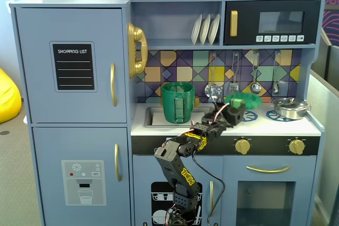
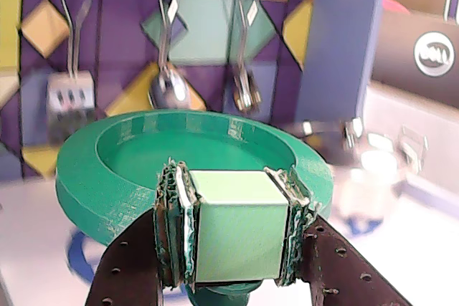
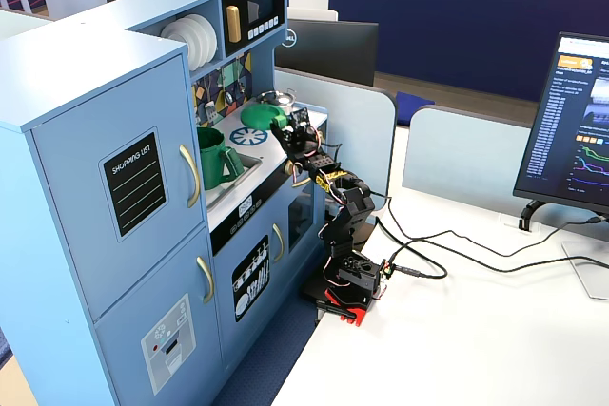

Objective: Take off the lid from the green recipient and place it on the counter

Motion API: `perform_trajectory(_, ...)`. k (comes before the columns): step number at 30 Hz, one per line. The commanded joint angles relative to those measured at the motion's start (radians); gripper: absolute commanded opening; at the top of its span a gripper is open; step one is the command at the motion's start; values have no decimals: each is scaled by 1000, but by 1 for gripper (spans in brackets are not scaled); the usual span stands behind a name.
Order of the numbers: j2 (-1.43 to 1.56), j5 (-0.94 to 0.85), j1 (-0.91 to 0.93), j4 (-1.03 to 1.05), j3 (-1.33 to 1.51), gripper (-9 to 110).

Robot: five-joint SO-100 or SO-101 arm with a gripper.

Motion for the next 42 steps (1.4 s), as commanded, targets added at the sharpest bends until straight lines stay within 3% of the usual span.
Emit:
perform_trajectory(1,3,20,17,-97,38,0)
perform_trajectory(21,-58,25,-26,-293,252,0)
perform_trajectory(22,-58,29,-29,-293,252,1)
perform_trajectory(26,-49,115,-25,-301,238,28)
perform_trajectory(30,-41,137,-17,-330,225,41)
perform_trajectory(35,-8,123,-8,-305,173,43)
perform_trajectory(42,112,101,5,37,-32,40)
